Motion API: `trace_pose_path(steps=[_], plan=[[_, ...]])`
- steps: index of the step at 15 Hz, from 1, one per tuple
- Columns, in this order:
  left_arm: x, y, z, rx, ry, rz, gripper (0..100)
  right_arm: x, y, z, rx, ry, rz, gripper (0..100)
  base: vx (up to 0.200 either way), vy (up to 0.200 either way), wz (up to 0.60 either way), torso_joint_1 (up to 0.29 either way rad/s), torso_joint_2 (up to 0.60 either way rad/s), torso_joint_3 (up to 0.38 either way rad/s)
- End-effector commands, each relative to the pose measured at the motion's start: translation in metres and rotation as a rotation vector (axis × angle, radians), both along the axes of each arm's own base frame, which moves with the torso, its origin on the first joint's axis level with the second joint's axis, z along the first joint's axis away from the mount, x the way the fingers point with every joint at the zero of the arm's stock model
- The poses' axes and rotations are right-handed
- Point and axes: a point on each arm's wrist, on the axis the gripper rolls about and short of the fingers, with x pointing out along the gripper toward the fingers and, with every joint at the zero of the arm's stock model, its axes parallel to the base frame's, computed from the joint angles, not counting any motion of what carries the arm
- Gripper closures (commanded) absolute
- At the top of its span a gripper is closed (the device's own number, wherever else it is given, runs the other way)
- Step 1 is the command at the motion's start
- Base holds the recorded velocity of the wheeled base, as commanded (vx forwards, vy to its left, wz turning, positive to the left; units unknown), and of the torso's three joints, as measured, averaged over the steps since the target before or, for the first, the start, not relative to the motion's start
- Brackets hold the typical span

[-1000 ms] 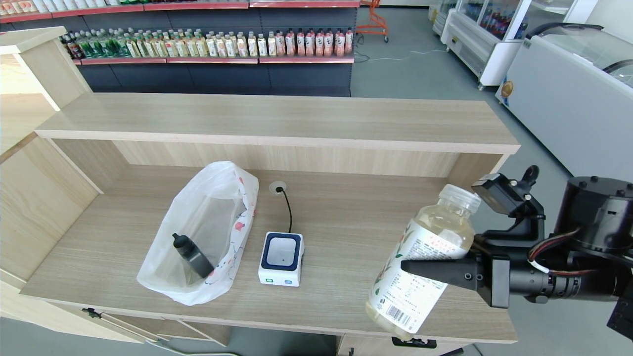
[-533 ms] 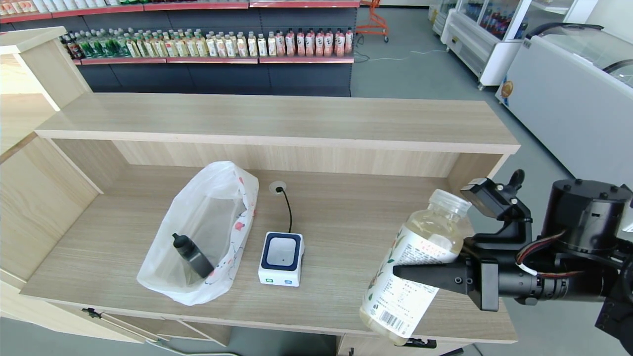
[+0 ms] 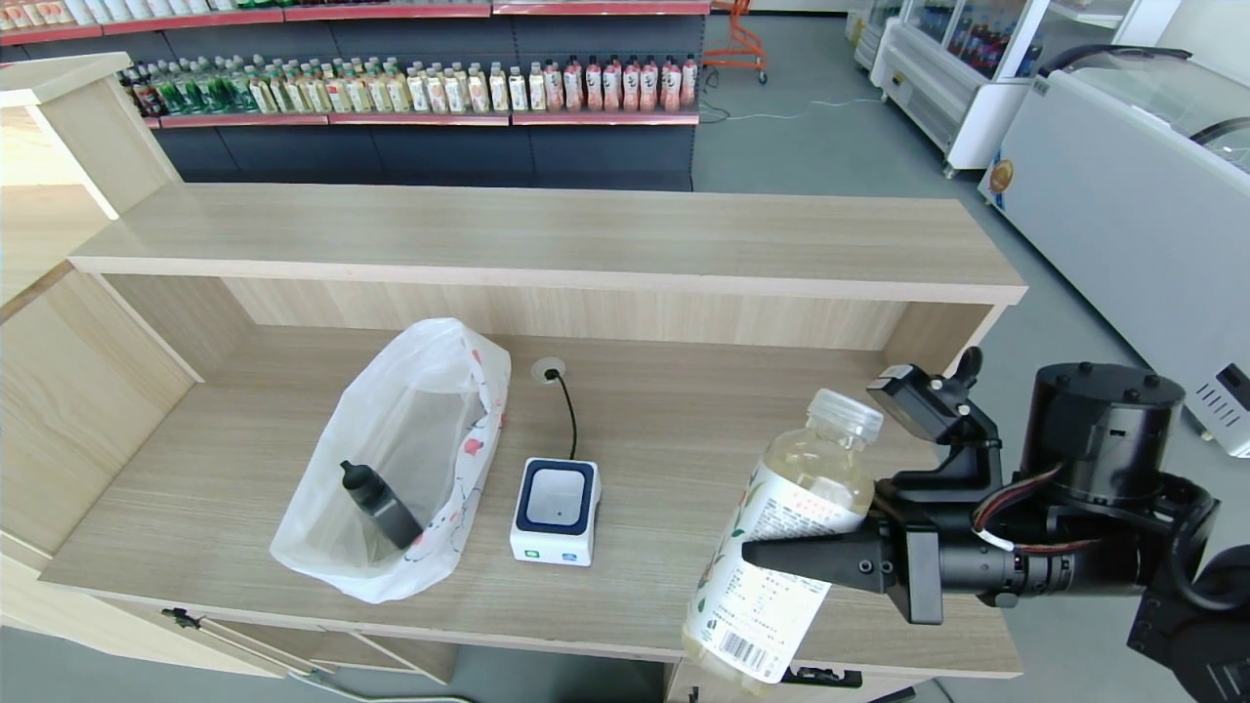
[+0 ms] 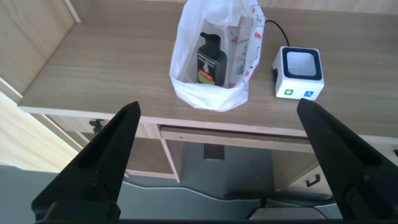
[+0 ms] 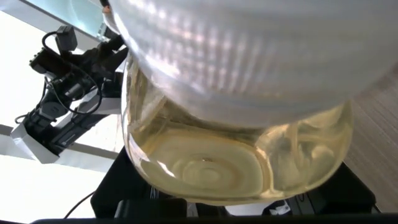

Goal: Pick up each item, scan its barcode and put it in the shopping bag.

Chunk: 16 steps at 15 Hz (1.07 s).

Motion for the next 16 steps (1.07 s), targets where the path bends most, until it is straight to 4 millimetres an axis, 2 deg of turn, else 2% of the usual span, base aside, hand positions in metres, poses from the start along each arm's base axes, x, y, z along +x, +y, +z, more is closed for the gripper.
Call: trace_pose_path(steps=[1, 13, 16], plan=[[0.0, 0.0, 0.0, 0.0, 0.0, 0.0, 0, 0.001, 0.002, -0.002, -0.003, 0.006, 0.003, 100, 0.0, 0.0, 0.0, 0.0, 0.0, 0.0], [0.0, 0.0, 0.0, 0.0, 0.0, 0.0, 0, 0.001, 0.001, -0.003, -0.007, 0.003, -0.002, 100, 0.0, 0.0, 0.0, 0.0, 0.0, 0.0], [0.0, 0.0, 0.0, 0.0, 0.0, 0.0, 0, 0.0, -0.014, 0.003, -0.011, -0.098, -0.068, 100, 0.0, 0.0, 0.0, 0.0, 0.0, 0.0]])
